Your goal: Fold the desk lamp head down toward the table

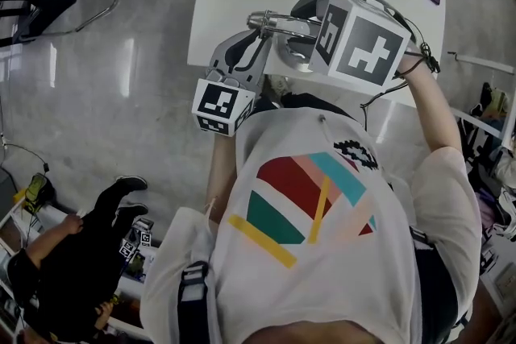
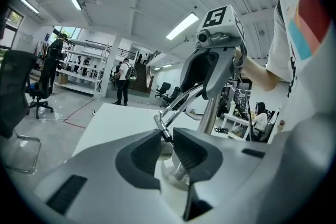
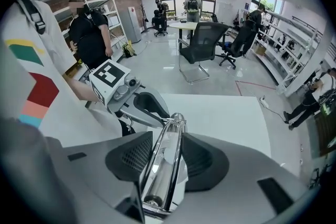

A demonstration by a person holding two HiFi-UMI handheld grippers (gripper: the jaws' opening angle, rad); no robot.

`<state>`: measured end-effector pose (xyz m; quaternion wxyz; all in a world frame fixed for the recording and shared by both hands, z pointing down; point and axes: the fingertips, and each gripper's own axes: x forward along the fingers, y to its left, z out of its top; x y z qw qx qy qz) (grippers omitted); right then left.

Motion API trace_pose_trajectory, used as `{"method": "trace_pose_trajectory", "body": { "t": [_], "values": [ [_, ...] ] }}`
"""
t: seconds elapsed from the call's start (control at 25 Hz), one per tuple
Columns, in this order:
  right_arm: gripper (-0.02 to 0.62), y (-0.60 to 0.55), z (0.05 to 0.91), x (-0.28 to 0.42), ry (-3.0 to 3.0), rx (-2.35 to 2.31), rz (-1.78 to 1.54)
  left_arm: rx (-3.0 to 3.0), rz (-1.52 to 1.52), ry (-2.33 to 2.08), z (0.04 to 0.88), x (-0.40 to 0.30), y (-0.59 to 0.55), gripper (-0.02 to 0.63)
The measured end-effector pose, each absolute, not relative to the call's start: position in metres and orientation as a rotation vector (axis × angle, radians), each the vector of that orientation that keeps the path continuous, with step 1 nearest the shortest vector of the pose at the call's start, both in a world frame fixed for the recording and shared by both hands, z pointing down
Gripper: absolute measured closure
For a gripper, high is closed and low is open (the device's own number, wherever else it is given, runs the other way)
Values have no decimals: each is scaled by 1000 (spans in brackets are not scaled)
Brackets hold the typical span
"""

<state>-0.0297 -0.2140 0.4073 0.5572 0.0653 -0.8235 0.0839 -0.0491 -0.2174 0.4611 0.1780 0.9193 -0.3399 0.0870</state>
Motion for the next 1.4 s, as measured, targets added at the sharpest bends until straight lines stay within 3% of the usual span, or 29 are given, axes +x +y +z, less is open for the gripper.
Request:
{"method": "trace_pose_trajectory", "body": {
  "t": [0.32,0.56,0.8,1.0,1.16,1.4],
  "values": [
    [434,-211,398,-27,-2118,192,262,2640,258,-985,455,-47,-212,497],
    [436,-218,339,-19,-2334,386,7,2686,36,-1154,396,-79,-226,499],
    [436,-248,235,39,-2663,1068,6,2748,-273,-1343,299,-94,-259,499],
    [436,-253,195,137,-2650,1917,28,2876,-479,-1355,191,-58,-285,501],
    [436,-235,198,163,-2589,2056,53,2942,-523,-1314,147,-18,-283,560],
    [436,-191,219,201,-2499,2140,71,3041,-367,-1118,171,70,-248,560]
  ]
}}
